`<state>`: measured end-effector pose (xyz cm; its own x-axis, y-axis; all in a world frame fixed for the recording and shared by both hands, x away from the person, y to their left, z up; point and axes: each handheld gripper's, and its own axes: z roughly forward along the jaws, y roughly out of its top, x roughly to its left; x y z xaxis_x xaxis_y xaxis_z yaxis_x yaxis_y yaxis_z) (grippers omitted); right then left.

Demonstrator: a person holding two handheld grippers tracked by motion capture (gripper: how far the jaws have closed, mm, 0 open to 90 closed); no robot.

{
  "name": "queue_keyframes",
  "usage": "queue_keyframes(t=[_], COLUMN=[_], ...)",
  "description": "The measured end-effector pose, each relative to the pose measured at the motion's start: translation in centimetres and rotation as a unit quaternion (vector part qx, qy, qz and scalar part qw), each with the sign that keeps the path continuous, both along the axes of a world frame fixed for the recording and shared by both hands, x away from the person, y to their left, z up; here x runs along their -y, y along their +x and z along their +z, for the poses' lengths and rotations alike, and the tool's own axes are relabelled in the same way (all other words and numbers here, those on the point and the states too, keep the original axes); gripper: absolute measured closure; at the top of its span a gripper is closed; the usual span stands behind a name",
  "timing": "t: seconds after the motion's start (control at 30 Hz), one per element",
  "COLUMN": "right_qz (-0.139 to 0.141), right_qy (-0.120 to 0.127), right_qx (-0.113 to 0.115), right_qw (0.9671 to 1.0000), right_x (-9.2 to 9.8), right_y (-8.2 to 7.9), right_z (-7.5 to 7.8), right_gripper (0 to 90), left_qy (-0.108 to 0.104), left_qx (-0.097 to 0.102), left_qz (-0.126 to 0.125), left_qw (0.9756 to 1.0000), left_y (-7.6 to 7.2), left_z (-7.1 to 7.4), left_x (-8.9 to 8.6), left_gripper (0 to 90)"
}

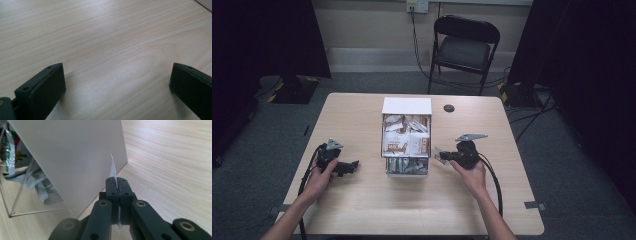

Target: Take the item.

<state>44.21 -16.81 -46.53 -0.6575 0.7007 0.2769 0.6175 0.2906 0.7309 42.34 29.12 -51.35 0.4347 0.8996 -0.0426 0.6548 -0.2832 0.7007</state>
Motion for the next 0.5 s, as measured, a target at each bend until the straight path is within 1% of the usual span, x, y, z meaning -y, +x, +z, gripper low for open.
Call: queue_keyframes(t=[0.07,0.13,0.17,0.33,0.4,0.43,0.5], right_qz=[-0.002,-0.003,-0.004,-0.006,-0.004,-0.003,-0.005], right_qy=[-0.002,-0.009,-0.009,-0.009,-0.011,-0.010,-0.008], right_qx=[-0.004,-0.007,-0.011,-0.015,-0.018,-0.019,-0.019], right_qw=[1.0000,0.9999,0.9999,0.9998,0.9998,0.9998,0.9998], right_x=[0.0,0.0,-0.1,0.0,-0.1,-0.2,-0.2], right_y=[0.1,0.2,0.3,0.5,0.5,0.6,0.6], right_z=[-0.4,-0.8,-1.1,-1.5,-1.8,-2.2,-2.3], right_gripper=[89.2,89.2,89.2,89.2,89.2,89.2,89.2], left_qy=[-0.002,0.000,0.000,0.000,0.000,0.000,0.000], left_qx=[0.001,0.000,0.000,0.000,0.000,0.000,0.000], left_qz=[0.002,0.000,0.000,0.000,-0.001,0.000,0.000], left_qw=[1.0000,1.0000,1.0000,1.0000,1.0000,1.0000,1.0000], left_y=[0.0,0.0,0.0,0.0,0.0,0.0,0.0], left_z=[0.0,0.0,0.0,0.0,0.0,0.0,0.0], left_x=[0.0,0.0,0.0,0.0,0.0,0.0,0.0], left_gripper=[0.0,0.0,0.0,0.0,0.0,0.0,0.0])
